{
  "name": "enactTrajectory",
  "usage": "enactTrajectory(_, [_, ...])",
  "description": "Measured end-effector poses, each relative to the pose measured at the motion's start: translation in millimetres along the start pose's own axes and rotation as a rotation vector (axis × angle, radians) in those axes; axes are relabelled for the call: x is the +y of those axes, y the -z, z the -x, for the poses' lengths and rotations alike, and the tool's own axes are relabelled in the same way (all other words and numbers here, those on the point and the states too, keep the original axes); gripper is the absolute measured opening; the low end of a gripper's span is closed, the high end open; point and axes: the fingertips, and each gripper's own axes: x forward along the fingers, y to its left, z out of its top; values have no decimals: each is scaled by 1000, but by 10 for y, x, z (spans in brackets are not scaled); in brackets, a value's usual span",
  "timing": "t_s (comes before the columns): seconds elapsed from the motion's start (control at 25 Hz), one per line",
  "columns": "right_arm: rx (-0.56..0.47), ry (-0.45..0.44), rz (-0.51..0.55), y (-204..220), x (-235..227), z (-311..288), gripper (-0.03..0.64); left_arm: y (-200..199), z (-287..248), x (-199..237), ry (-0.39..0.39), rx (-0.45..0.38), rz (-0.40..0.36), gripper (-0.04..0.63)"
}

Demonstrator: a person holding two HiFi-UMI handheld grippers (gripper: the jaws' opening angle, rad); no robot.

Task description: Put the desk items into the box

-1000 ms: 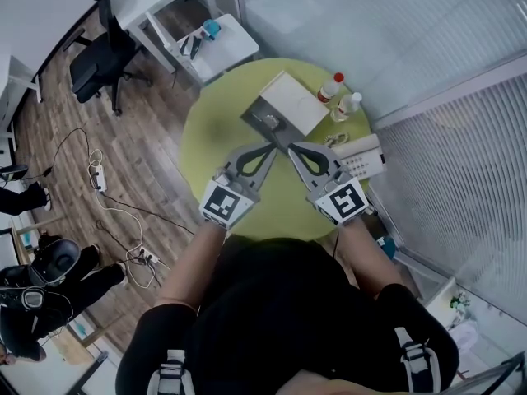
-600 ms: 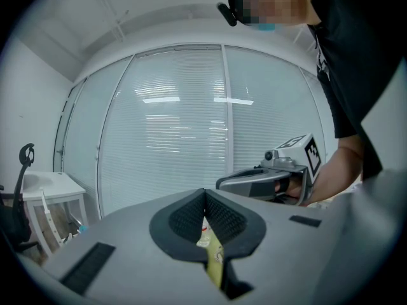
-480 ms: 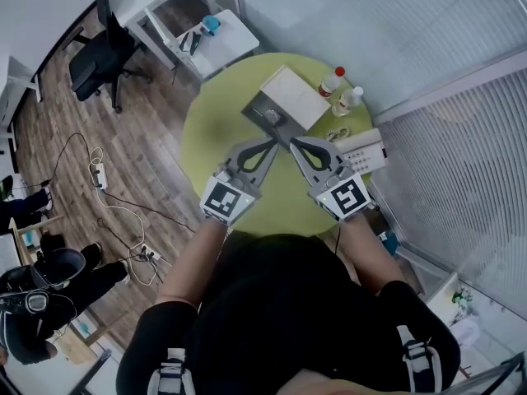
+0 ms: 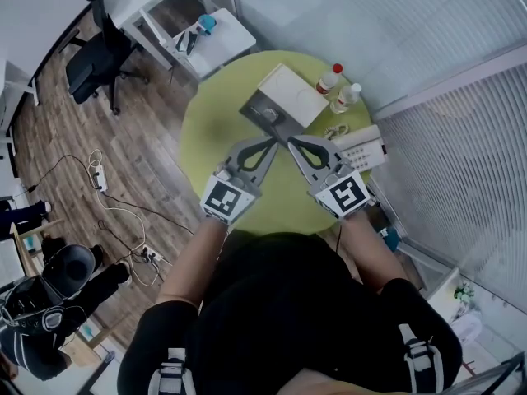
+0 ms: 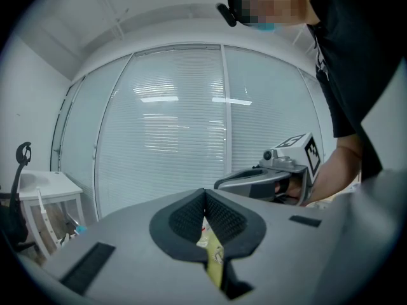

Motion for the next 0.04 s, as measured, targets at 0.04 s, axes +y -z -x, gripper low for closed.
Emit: enactTrajectory(0.04, [-3, 0, 2, 2, 1, -4, 17, 2, -3, -2, 1, -3, -1, 9])
